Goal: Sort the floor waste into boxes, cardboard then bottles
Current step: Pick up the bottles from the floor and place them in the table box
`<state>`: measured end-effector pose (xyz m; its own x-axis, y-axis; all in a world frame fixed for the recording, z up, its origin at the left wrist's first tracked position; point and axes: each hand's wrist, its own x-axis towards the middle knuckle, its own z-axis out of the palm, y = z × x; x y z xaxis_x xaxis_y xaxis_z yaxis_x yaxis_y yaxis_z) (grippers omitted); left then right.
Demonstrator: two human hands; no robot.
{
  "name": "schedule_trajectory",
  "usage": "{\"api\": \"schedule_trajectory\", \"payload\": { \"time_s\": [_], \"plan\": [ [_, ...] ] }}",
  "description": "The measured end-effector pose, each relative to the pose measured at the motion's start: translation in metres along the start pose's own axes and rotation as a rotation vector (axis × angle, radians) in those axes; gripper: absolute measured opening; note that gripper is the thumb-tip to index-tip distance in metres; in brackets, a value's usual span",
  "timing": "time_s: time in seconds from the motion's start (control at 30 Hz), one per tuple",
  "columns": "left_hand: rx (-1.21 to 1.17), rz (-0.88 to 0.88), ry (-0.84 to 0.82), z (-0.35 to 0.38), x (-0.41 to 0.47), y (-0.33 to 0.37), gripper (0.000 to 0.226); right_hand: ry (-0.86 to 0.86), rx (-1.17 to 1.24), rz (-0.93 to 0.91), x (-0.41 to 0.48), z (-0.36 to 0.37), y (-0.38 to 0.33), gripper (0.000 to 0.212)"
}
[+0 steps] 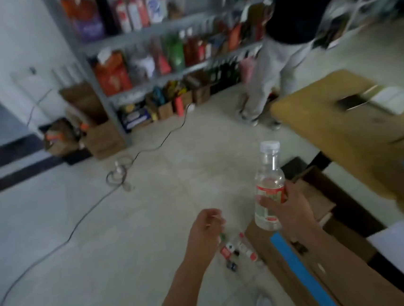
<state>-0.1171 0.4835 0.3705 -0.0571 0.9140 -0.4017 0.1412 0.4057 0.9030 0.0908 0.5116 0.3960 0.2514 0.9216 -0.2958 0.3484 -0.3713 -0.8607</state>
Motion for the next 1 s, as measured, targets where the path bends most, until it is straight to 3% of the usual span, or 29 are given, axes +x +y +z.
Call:
{"api": "schedule_trajectory", "payload": {
  "time_s": [0.2,0.43,0.73,1.0],
  "plan": [
    [0.024,0.211,-0.146,0.053,-0.017,0.104,0.013,0.222,0.04,-0.095,-0.047,-0.121,-0.058,0.04],
    [0.123,0.362,-0.407,0.158,-0.056,0.166,0.013,0.439,0.091,-0.105,-0.095,-0.241,-0.057,0.043],
    [0.264,0.384,-0.632,0.323,-0.1,0.181,0.01,0.637,0.106,-0.045,-0.138,-0.392,0.022,0.061],
    [0.402,0.319,-0.602,0.453,-0.107,0.158,0.021,0.674,0.128,-0.024,-0.102,-0.523,0.098,0.062]
  ]
}}
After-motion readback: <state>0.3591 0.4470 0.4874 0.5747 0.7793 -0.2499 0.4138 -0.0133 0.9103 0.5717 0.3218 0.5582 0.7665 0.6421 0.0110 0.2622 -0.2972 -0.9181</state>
